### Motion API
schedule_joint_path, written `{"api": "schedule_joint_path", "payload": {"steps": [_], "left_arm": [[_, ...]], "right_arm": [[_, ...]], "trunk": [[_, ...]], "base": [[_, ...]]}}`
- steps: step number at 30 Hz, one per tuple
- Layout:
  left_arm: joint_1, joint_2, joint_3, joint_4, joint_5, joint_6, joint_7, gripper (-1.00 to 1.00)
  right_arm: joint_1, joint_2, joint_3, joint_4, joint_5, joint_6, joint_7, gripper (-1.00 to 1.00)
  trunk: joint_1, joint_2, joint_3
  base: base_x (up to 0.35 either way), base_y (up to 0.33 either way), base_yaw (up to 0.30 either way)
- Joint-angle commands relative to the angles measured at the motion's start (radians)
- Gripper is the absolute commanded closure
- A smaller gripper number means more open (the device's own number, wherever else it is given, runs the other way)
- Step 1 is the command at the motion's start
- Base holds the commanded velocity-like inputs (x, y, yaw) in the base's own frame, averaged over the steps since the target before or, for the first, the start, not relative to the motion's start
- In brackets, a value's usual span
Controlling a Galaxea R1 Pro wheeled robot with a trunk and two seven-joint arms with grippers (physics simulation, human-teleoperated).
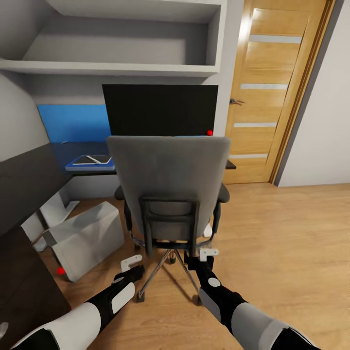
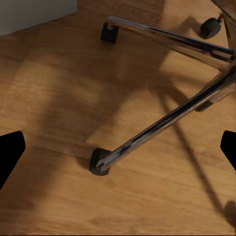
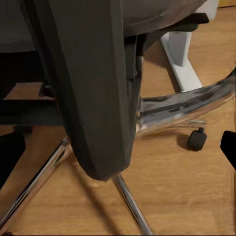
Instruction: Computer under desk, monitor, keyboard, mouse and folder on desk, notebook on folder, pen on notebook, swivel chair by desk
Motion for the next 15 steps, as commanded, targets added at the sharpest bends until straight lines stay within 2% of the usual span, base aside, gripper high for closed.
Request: {"api": "schedule_joint_path", "payload": {"steps": [1,15], "left_arm": [[-0.001,0.0,-0.008,-0.001,0.011,-0.006,0.005,-1.0],[-0.001,0.0,-0.008,-0.001,0.011,-0.006,0.005,-1.0]], "right_arm": [[-0.001,0.0,0.009,0.0,-0.007,-0.003,-0.006,-1.0],[-0.001,-0.001,0.008,0.001,-0.007,-0.003,-0.006,-1.0]], "trunk": [[-0.001,0.0,-0.001],[-0.001,0.0,-0.001]], "base": [[-0.316,0.0,0.0],[-0.332,0.0,0.0]]}}
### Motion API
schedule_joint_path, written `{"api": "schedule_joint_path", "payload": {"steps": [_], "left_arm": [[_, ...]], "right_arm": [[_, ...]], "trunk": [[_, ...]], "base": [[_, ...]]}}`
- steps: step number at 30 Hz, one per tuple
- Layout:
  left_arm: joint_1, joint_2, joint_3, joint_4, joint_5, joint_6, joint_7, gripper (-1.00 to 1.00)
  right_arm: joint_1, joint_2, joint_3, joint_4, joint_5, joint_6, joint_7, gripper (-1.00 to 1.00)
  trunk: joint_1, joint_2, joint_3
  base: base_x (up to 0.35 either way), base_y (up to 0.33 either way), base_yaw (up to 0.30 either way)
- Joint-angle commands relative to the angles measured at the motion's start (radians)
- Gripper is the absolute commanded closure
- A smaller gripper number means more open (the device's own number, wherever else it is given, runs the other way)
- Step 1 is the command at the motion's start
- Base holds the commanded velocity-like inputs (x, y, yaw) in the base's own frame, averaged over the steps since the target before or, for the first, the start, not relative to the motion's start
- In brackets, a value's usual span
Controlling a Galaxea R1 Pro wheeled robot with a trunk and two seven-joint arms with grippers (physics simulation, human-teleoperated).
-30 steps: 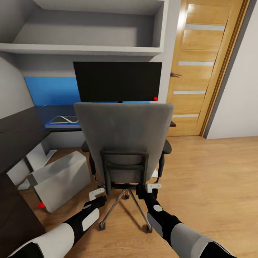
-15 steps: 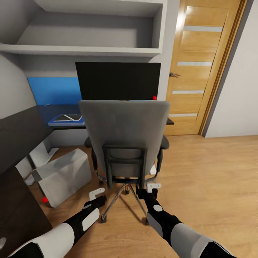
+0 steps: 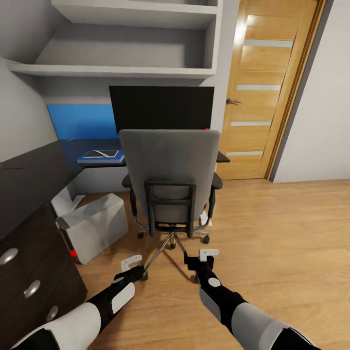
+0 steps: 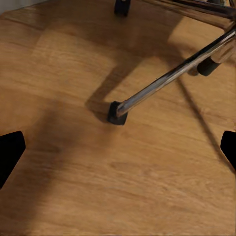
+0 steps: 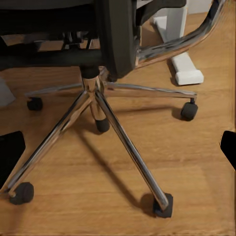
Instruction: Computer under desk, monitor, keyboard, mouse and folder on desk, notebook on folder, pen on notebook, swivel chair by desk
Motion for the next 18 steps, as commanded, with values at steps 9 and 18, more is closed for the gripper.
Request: {"api": "schedule_joint_path", "payload": {"steps": [9,18], "left_arm": [[-0.001,-0.028,-0.016,0.085,0.011,-0.006,0.004,-1.0],[0.058,-0.069,-0.016,0.255,0.013,-0.067,0.001,-1.0]], "right_arm": [[0.0,-0.005,0.006,0.033,-0.009,-0.003,-0.008,-1.0],[0.077,-0.004,0.005,0.184,-0.022,-0.077,-0.011,-1.0]], "trunk": [[-0.001,0.0,-0.001],[-0.016,0.028,0.012]], "base": [[-0.328,0.0,0.0],[-0.107,0.0,0.0]]}}
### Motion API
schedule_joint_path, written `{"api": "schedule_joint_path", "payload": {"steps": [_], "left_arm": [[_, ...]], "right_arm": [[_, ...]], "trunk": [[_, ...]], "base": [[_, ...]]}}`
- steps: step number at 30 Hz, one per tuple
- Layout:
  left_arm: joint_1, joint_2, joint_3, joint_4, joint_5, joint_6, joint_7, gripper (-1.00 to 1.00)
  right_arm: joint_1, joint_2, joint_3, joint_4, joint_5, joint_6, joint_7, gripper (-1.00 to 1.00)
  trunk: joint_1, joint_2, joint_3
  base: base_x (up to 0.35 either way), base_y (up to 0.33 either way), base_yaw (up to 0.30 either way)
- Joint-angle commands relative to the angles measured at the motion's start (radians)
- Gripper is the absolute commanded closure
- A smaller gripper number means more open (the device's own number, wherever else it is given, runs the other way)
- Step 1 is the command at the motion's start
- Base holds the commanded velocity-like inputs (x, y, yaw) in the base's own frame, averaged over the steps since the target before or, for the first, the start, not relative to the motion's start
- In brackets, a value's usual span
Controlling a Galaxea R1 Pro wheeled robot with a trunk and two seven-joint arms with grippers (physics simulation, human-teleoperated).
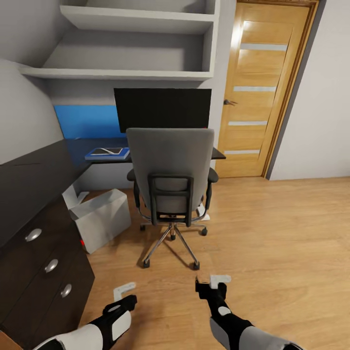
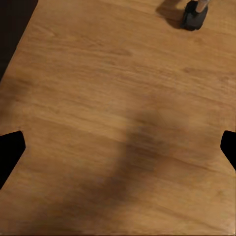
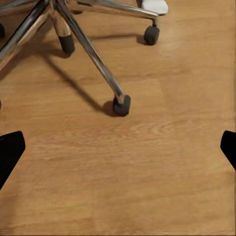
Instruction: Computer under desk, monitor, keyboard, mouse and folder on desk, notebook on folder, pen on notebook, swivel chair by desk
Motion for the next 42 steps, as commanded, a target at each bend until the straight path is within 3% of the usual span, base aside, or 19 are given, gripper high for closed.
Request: {"api": "schedule_joint_path", "payload": {"steps": [1,2,5,6,10,13,25,35,42], "left_arm": [[0.025,-0.001,-0.01,0.001,0.008,-0.025,0.004,-1.0],[0.108,0.001,-0.009,0.002,0.007,-0.168,0.001,-1.0],[0.135,0.002,-0.009,0.002,0.007,-0.211,0.0,-1.0],[0.17,0.003,-0.009,0.003,0.005,-0.295,0.0,-1.0],[0.178,0.002,-0.01,0.003,0.005,-0.347,0.0,-1.0],[0.202,-0.001,-0.01,0.001,0.003,-0.423,0.001,-1.0],[0.213,-0.001,-0.011,0.001,0.002,-0.548,0.001,-1.0],[0.214,0.0,-0.013,0.001,0.0,-0.561,0.001,-1.0],[0.214,0.001,-0.037,0.001,-0.001,-0.588,0.001,-1.0]], "right_arm": [[0.028,-0.001,0.008,0.007,-0.004,-0.037,-0.007,-1.0],[0.092,-0.002,0.007,0.026,-0.002,-0.123,-0.031,-1.0],[0.109,-0.001,0.009,0.04,0.001,-0.177,-0.067,-1.0],[0.181,0.006,0.014,0.051,0.017,-0.341,-0.166,-1.0],[0.199,0.006,0.015,0.052,0.027,-0.374,-0.184,-1.0],[0.21,0.003,0.013,0.054,0.033,-0.395,-0.195,-1.0],[0.234,0.002,0.012,0.054,0.035,-0.48,-0.201,-1.0],[0.236,0.0,0.012,0.053,0.035,-0.484,-0.201,-1.0],[0.236,0.0,0.011,0.051,0.032,-0.484,-0.201,-1.0]], "trunk": [[-0.004,0.007,0.002],[-0.008,0.014,0.005],[-0.02,0.035,0.015],[-0.023,0.042,0.018],[-0.039,0.07,0.031],[-0.05,0.091,0.04],[-0.096,0.175,0.078],[-0.135,0.245,0.109],[-0.161,0.294,0.131]], "base": [[-0.001,0.0,0.0],[0.0,0.0,0.0],[0.0,0.0,0.0],[0.0,0.0,0.0],[0.0,0.0,0.0],[0.0,0.0,0.0],[0.0,0.0,0.0],[0.0,0.0,0.0],[0.0,0.0,0.0]]}}
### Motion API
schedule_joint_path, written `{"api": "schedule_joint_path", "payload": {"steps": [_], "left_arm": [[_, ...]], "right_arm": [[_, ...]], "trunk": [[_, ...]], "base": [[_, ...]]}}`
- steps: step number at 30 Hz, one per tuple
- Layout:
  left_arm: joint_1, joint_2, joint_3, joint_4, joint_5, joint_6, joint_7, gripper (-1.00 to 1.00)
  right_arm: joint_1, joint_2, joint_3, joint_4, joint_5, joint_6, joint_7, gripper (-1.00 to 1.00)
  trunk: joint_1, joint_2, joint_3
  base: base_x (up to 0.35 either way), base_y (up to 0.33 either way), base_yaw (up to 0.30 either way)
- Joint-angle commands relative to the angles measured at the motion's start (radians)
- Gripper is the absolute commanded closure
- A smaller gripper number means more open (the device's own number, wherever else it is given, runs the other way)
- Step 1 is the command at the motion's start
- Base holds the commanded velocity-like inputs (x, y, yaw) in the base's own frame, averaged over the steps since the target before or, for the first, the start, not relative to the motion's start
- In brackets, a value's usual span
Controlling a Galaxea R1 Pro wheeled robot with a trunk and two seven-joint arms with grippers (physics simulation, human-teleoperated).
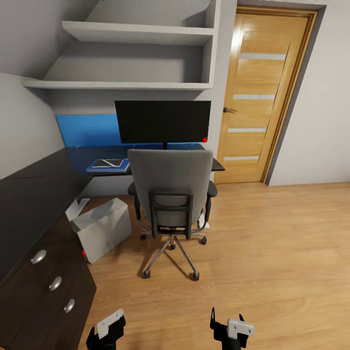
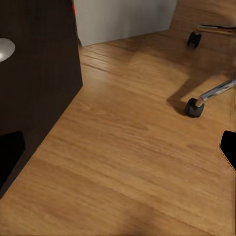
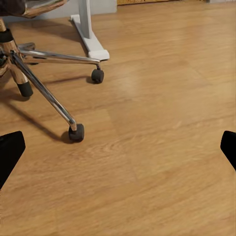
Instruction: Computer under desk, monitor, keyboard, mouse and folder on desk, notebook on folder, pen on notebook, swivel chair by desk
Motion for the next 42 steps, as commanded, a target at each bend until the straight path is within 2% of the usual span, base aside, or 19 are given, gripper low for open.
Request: {"api": "schedule_joint_path", "payload": {"steps": [1,10,12,18,20,22,23,24,29,35,39,42], "left_arm": [[0.0,0.0,-0.012,0.0,0.001,-0.003,0.01,-1.0],[0.0,-0.001,-0.025,0.0,0.001,-0.016,0.01,-1.0],[0.003,-0.001,-0.025,0.0,0.001,-0.038,0.01,-1.0],[0.035,-0.003,-0.032,0.0,0.0,-0.068,0.01,-1.0],[0.044,-0.005,-0.043,0.0,0.0,-0.07,0.01,-1.0],[0.061,-0.008,-0.068,-0.001,0.0,-0.073,0.011,-1.0],[0.073,-0.01,-0.092,-0.001,0.001,-0.084,0.012,-1.0],[0.076,-0.01,-0.097,-0.001,0.001,-0.088,0.012,-1.0],[0.113,-0.008,-0.114,0.0,0.003,-0.103,0.013,-1.0],[0.157,-0.003,-0.117,0.0,0.004,-0.121,0.013,-1.0],[0.228,0.005,-0.118,0.016,0.005,-0.189,0.012,-1.0],[0.252,0.007,-0.119,0.033,0.006,-0.239,0.011,-1.0]], "right_arm": [[-0.001,0.0,0.008,0.0,-0.005,-0.002,-0.006,-1.0],[-0.001,0.0,0.008,-0.002,-0.007,-0.007,-0.034,-1.0],[-0.001,0.0,0.009,-0.001,-0.004,-0.031,-0.07,-1.0],[0.004,-0.001,0.009,0.011,-0.003,-0.089,-0.109,-1.0],[0.007,-0.001,0.009,0.017,-0.002,-0.095,-0.111,-1.0],[0.012,-0.001,0.009,0.023,-0.002,-0.101,-0.113,-1.0],[0.016,-0.002,0.009,0.027,-0.001,-0.106,-0.114,-1.0],[0.017,-0.003,0.009,0.028,-0.001,-0.106,-0.114,-1.0],[0.034,-0.019,0.009,0.03,-0.002,-0.113,-0.112,-1.0],[0.051,-0.037,0.009,0.036,-0.002,-0.115,-0.107,-1.0],[0.094,-0.074,0.009,0.054,-0.003,-0.114,-0.093,-1.0],[0.118,-0.094,0.009,0.057,-0.004,-0.11,-0.074,-1.0]], "trunk": [[-0.004,0.007,0.002],[-0.039,0.07,0.03],[-0.046,0.084,0.037],[-0.069,0.126,0.056],[-0.077,0.14,0.062],[-0.085,0.154,0.068],[-0.088,0.161,0.071],[-0.092,0.168,0.074],[-0.111,0.203,0.09],[-0.134,0.245,0.109],[-0.15,0.273,0.121],[-0.161,0.294,0.131]], "base": [[0.0,0.0,0.0],[0.0,0.0,0.0],[0.0,0.0,0.0],[0.0,0.0,0.0],[0.0,0.0,0.0],[0.0,0.0,0.0],[0.0,0.0,0.0],[0.0,0.0,0.0],[0.0,0.0,0.0],[0.0,0.0,0.0],[0.0,0.0,0.0],[0.0,0.0,0.0]]}}
